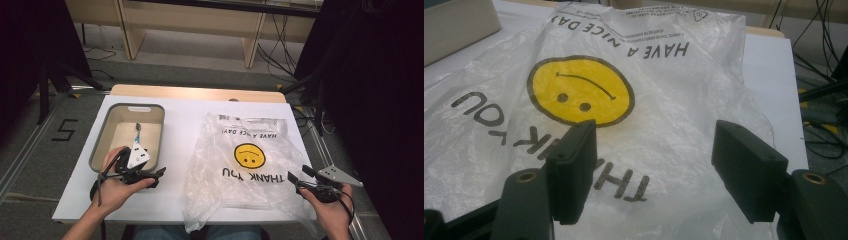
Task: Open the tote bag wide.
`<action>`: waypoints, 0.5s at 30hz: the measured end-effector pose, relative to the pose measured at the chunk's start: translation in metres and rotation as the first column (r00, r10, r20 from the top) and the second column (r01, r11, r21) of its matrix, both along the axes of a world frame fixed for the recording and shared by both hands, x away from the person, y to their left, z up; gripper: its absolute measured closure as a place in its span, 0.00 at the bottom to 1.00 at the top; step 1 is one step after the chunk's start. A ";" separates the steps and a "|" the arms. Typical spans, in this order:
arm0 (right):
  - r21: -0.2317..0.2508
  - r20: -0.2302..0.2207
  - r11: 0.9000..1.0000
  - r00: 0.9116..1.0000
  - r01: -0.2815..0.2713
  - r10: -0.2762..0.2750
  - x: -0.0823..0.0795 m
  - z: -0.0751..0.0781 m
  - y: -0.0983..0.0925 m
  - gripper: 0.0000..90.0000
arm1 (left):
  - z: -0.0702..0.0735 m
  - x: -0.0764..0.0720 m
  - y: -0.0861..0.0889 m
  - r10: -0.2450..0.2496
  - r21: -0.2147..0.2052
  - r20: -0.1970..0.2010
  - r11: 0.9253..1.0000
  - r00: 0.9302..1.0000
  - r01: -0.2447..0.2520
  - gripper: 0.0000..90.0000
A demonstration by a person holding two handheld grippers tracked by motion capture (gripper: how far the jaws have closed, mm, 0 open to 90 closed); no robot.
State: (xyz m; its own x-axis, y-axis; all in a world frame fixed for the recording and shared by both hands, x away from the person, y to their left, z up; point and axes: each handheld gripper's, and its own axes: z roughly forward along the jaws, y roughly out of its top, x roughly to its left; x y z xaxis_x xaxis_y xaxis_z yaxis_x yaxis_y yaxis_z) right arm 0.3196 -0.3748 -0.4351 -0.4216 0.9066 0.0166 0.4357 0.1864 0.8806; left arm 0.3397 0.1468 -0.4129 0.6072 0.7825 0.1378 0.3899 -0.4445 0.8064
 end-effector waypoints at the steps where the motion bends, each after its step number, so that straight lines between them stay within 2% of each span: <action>1: 0.001 -0.003 1.000 1.000 0.000 0.000 0.000 0.000 0.000 0.40 | 0.000 0.000 0.000 0.001 0.000 -0.001 1.000 1.000 -0.001 0.21; 13: -0.002 -0.004 1.000 1.000 0.015 -0.015 0.000 0.001 0.000 0.39 | 0.001 -0.002 -0.005 -0.017 0.015 0.005 1.000 1.000 0.016 0.21; 15: -0.015 -0.017 0.999 0.999 0.031 -0.031 0.000 0.003 -0.001 0.39 | 0.002 -0.002 -0.006 -0.020 0.021 0.005 1.000 1.000 0.020 0.22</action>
State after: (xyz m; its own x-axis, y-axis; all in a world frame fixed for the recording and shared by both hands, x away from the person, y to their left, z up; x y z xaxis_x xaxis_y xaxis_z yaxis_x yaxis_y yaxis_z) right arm 0.3201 -0.3759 -0.4318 -0.3928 0.9195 0.0104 0.4567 0.1852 0.8701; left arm 0.3373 0.1409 -0.4114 0.6216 0.7674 0.1573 0.3770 -0.4690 0.7987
